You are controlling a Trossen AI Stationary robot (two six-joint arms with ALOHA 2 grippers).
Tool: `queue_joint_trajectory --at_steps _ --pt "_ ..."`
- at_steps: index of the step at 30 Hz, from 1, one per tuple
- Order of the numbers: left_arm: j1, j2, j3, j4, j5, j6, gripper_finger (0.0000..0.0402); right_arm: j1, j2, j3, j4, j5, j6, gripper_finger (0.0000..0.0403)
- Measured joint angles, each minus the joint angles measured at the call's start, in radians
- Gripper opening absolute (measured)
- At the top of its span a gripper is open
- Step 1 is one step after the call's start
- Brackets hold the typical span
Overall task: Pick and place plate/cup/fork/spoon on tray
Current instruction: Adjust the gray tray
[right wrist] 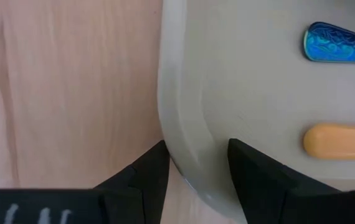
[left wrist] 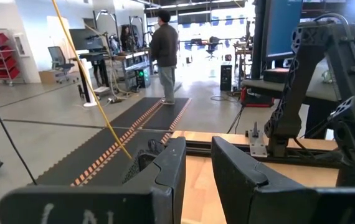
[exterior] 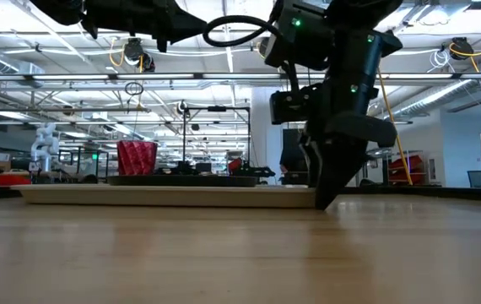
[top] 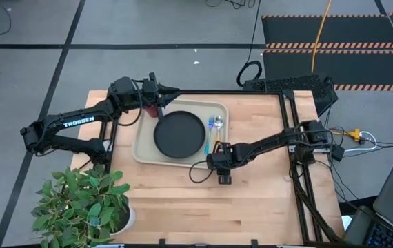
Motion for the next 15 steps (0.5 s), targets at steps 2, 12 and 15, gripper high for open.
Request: queue_joint_trajectory --at_steps 2,12,15 --pt "0.000 0.000 0.000 0.000 0.000 0.000 0.0081 0.013 -0.003 0.000 -0.007 0.004 -0.006 0.0157" --pt "0.000 0.000 0.000 0.001 0.000 0.000 0.0081 0.045 -0.044 -0.004 -0.101 0.033 -0.011 0.0151" --pt "0.000 0.000 0.000 0.003 0.000 0.002 0.0081 0.055 -0.066 -0.024 -0.107 0.033 -0.029 0.0137"
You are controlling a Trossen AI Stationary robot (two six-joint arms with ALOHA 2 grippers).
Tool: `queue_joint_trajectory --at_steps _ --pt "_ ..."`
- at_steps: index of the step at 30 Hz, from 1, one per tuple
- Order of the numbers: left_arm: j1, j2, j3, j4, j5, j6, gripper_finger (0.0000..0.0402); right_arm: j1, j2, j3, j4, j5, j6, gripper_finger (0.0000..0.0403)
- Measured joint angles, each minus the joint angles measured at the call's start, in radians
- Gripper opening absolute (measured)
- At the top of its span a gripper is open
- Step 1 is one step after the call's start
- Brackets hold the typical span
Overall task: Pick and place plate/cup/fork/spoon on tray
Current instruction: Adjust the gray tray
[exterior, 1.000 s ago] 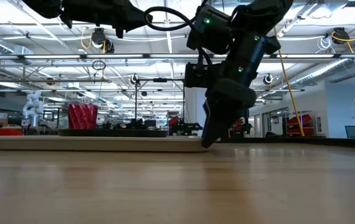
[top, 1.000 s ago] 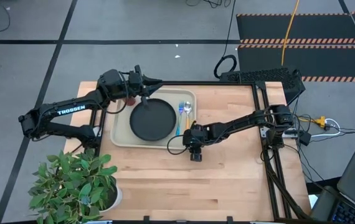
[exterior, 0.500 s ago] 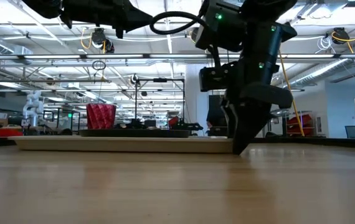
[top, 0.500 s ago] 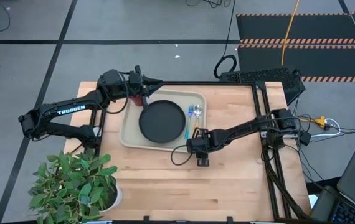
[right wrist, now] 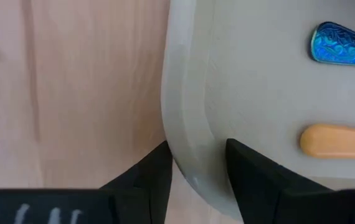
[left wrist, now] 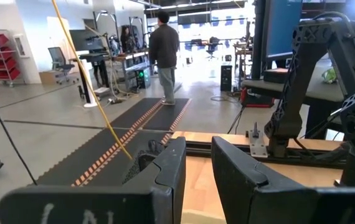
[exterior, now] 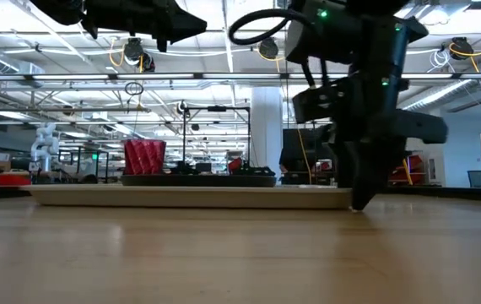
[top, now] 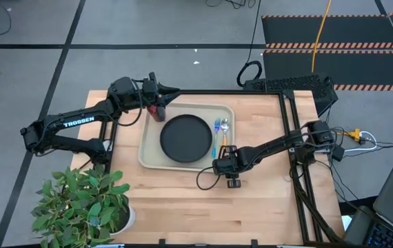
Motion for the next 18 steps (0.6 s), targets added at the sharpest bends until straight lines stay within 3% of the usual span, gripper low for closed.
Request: queue_joint_trajectory --at_steps 18 --pt "0.000 0.000 0.000 0.006 0.000 -0.002 0.0081 0.109 -0.223 -0.236 0.087 0.000 0.087 0.0103"
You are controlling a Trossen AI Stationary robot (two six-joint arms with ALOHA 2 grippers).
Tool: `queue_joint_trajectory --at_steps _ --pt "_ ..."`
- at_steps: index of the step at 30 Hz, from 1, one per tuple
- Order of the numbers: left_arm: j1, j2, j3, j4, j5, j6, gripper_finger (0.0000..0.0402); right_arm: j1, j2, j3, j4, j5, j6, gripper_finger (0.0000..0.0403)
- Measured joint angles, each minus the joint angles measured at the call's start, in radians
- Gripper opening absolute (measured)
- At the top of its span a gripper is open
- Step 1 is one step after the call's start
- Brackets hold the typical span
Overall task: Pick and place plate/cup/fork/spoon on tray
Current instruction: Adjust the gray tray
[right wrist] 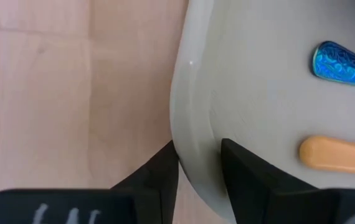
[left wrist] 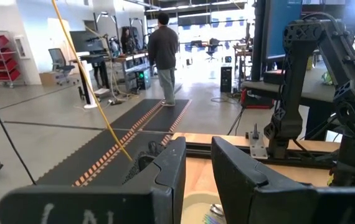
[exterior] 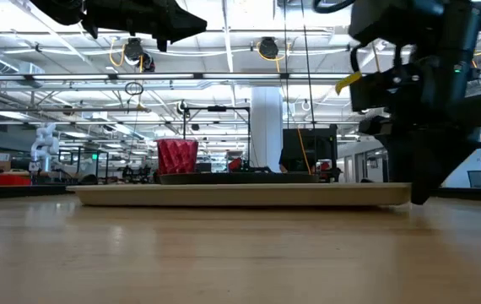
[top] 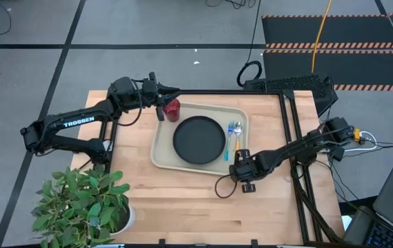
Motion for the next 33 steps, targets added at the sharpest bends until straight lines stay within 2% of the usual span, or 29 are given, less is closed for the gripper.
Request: queue_joint_trajectory --at_steps 5,20,26,33 --pt "0.000 0.000 0.000 0.000 0.000 -0.001 0.0081 0.026 -0.020 -0.028 0.012 0.003 -0.018 0.0090" --pt "-0.002 0.000 0.000 0.002 0.000 -0.001 0.0081 0.054 -0.020 -0.029 0.046 0.001 -0.155 0.0086" --pt "-0.001 0.000 0.000 0.002 0.000 -0.001 0.0081 0.068 -0.020 -0.029 0.045 0.001 -0.244 0.0060" --pt "-0.001 0.000 0.000 0.002 0.000 -0.001 0.0081 0.084 -0.021 -0.028 0.044 0.013 -0.268 0.0039"
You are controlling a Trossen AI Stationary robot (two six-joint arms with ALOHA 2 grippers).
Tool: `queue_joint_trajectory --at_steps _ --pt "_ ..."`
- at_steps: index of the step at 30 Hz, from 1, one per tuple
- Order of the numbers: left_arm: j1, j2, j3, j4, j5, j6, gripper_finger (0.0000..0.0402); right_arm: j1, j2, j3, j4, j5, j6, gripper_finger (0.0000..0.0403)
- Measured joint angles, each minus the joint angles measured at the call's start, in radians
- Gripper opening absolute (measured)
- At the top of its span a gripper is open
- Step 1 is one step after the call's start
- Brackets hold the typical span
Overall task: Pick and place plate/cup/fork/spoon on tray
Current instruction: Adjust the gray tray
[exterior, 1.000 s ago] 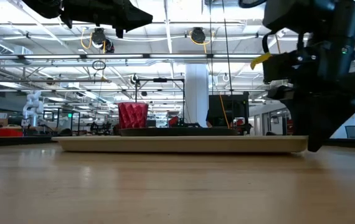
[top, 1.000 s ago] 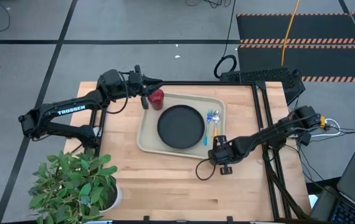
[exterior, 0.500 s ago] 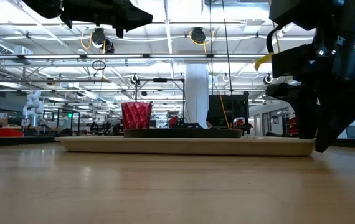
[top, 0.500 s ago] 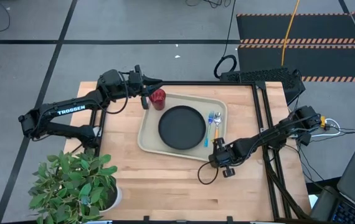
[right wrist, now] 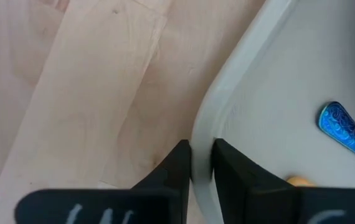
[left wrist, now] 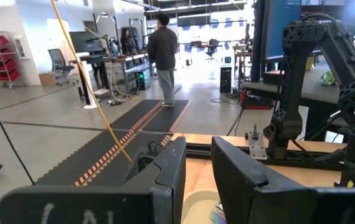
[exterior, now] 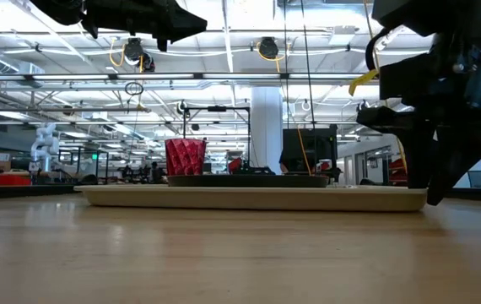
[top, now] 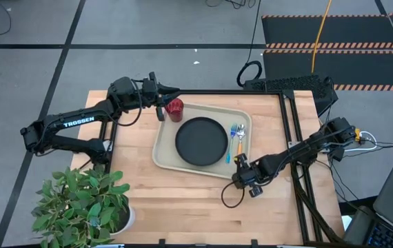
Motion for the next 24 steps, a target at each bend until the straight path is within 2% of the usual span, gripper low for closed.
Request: queue_joint_trajectory --at_steps 24 --pt "0.000 0.000 0.000 0.005 0.000 -0.004 0.0081 0.021 0.000 0.001 0.047 -0.006 -0.226 0.0032"
